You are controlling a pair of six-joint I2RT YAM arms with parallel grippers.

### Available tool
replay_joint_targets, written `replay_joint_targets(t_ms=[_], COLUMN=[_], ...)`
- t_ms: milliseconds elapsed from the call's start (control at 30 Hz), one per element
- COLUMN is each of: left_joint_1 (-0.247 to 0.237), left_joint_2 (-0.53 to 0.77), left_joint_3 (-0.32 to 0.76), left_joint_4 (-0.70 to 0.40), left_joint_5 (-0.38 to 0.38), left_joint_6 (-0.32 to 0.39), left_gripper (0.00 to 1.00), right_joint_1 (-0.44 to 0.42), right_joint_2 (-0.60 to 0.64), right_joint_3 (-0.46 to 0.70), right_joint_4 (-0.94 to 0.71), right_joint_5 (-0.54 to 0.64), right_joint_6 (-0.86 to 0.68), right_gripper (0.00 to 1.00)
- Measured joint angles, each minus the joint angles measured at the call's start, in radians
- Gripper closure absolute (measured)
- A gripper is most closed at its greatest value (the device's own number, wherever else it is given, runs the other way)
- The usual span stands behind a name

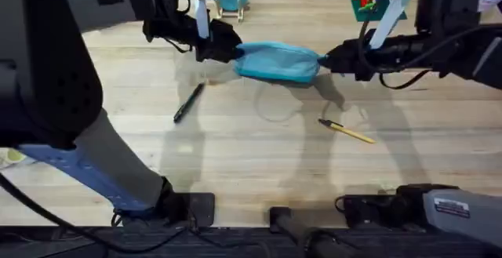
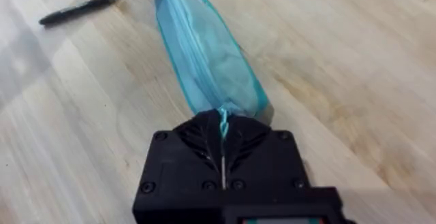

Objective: Unzip the bag, pick up the pens from the table one at a time and place them inside, then zip the bag closed.

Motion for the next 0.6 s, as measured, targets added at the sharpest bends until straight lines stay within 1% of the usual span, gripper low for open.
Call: replay_joint_targets(t_ms=[167, 433, 600], left_joint_1=[0.0, 0.0, -0.002], left_joint_2=[0.0, 0.0, 0.0], left_joint_3=[0.0, 0.0, 0.0], left_joint_4=[0.0, 0.0, -0.001], left_joint_5=[-0.001, -0.003, -0.002], left_joint_6=[0.0, 0.0, 0.0], left_gripper=[0.958, 0.958, 0.959], right_joint_1=[0.0, 0.0, 0.0], right_joint_2=[-0.021, -0.021, -0.021], right_joint_3=[0.019, 0.02, 0.022], right_joint_4=[-0.002, -0.008, -0.061], right_joint_5=[0.0, 0.0, 0.0], right_joint_6=[0.0, 0.0, -0.005], right_gripper=[0.971, 0.971, 0.971])
